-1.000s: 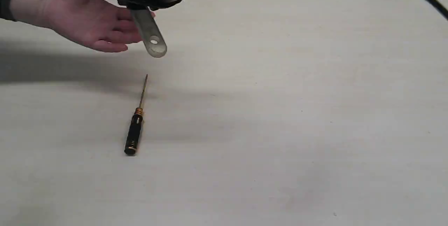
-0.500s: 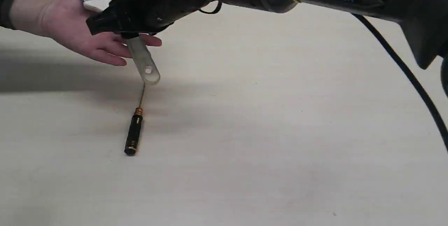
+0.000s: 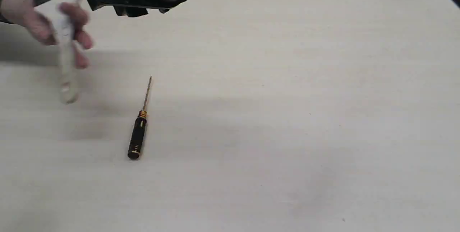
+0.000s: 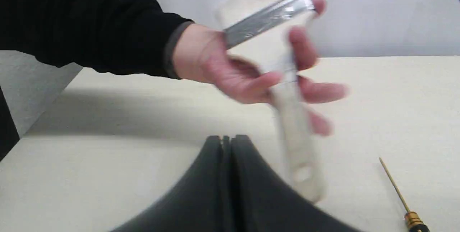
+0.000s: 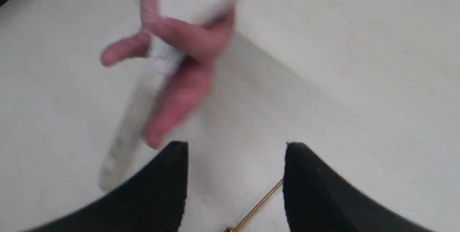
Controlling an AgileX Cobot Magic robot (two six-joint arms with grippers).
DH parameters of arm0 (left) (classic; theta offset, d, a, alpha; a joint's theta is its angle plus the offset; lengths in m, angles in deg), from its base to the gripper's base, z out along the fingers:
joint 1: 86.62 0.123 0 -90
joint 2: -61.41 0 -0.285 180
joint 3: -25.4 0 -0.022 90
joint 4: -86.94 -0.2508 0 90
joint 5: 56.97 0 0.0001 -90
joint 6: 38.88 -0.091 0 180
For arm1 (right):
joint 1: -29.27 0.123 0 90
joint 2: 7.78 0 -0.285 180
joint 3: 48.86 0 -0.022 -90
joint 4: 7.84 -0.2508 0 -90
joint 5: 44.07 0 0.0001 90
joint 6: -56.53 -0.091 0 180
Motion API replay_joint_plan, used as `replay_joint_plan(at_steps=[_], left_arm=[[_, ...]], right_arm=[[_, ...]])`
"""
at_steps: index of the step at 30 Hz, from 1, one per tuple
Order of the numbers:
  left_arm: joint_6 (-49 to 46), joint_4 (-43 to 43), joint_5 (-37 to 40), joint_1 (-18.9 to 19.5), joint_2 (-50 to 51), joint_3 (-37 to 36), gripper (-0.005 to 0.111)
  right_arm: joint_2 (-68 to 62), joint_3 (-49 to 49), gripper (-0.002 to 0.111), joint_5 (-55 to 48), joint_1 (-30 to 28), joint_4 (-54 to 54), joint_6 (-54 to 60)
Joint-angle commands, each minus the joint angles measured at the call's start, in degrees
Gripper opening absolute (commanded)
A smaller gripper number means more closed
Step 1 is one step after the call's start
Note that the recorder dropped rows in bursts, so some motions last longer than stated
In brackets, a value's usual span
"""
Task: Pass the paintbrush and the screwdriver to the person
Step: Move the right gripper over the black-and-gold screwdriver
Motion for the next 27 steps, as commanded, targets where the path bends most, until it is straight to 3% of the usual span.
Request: replay_joint_plan(at_steps=[1,10,27], left_arm=[[0.12,0.2,-0.33,-0.47,-0.14,-0.12,0.0],[0.12,0.2,-0.46,-0.47,-0.14,-0.12,0.0],[0.12,0.19,-0.36,-0.47,-0.14,-0.12,0.0]], right_arm=[[2.71,-0.4,0.045,-5.06,-0.07,0.78,-1.15],[3.64,-0.4,0.045,-16.04,-0.07,0.78,-5.62],[-6.41,-0.4,0.045,-18.59,-0.07,0.54,-9.46]])
